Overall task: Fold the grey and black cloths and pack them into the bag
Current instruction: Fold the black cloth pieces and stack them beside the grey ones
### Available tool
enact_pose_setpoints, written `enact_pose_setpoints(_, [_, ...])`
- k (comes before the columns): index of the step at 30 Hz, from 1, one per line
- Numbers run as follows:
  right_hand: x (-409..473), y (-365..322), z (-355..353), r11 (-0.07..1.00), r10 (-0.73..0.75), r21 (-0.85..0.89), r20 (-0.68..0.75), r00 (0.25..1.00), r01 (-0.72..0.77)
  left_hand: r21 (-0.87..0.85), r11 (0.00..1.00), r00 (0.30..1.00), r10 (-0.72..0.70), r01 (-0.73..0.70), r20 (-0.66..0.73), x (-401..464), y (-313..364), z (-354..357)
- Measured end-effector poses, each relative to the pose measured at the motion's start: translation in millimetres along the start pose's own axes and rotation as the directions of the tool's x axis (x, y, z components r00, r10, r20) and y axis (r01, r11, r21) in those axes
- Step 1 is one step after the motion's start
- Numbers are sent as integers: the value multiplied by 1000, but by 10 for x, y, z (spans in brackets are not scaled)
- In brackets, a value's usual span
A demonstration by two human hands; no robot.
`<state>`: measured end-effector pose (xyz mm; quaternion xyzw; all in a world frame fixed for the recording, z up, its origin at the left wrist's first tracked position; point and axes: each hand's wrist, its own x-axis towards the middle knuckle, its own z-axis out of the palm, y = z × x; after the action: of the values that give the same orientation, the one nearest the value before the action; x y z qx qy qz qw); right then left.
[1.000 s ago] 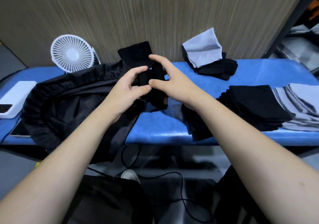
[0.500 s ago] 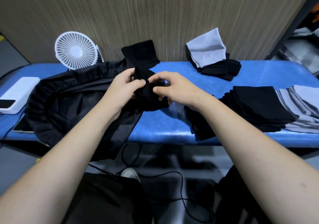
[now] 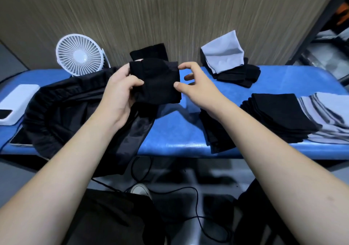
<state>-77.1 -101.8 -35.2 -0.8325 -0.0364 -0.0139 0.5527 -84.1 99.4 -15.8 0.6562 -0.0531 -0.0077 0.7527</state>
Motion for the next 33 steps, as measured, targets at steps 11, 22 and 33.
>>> enact_pose_setpoints(11, [-64, -54, -233, 901, -11, 434, 69, 998, -20, 12, 995, 993, -99, 99, 56, 19, 0, 128])
enact_pose_setpoints(22, [-282, 92, -976, 963, 69, 267, -77, 995, -47, 157, 987, 981, 2, -33, 193, 59, -74, 812])
enact_pose_setpoints(33, [-752, 380, -1914, 985, 139, 131, -217, 966, -112, 180, 984, 912, -75, 1, 403, 15, -202, 1674])
